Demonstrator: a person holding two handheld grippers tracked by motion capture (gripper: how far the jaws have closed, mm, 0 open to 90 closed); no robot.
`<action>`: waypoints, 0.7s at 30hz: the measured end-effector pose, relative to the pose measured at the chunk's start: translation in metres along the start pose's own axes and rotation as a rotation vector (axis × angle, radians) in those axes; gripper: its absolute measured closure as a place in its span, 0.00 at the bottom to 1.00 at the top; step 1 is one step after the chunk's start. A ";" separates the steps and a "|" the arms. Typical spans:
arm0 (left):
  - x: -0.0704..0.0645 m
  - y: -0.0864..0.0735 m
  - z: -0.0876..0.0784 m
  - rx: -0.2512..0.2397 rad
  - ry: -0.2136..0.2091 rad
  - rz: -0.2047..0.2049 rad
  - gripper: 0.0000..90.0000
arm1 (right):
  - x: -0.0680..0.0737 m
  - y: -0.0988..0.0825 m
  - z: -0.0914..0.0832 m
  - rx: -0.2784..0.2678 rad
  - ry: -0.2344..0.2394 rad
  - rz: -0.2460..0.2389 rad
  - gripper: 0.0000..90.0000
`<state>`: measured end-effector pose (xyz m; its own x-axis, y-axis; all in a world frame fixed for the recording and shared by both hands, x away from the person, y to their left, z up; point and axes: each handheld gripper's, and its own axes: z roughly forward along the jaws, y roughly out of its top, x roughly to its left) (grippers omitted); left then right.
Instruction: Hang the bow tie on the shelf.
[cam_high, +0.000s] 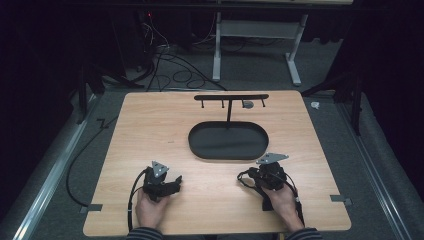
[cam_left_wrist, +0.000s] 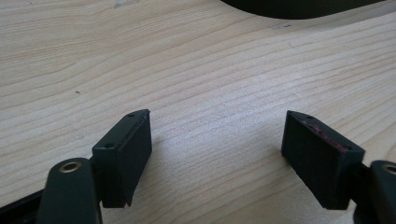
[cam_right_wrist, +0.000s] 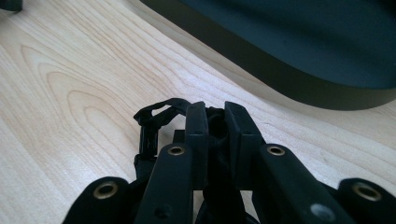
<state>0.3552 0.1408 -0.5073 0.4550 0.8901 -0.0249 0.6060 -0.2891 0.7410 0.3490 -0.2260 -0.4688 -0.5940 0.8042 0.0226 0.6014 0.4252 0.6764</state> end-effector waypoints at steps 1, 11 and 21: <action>0.000 0.000 0.000 0.000 0.000 0.000 0.28 | 0.001 0.000 -0.001 -0.005 0.001 -0.002 0.91; 0.000 0.000 0.000 0.002 0.001 0.002 0.27 | 0.002 0.004 -0.022 -0.060 -0.028 -0.018 0.92; 0.000 0.000 0.000 0.002 0.002 0.004 0.27 | -0.002 0.016 -0.042 -0.119 -0.059 -0.030 0.91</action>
<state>0.3552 0.1405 -0.5073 0.4560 0.8897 -0.0208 0.6058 -0.2931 0.7397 0.3374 -0.2387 -0.4269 -0.5762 0.8163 -0.0405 0.5140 0.4004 0.7586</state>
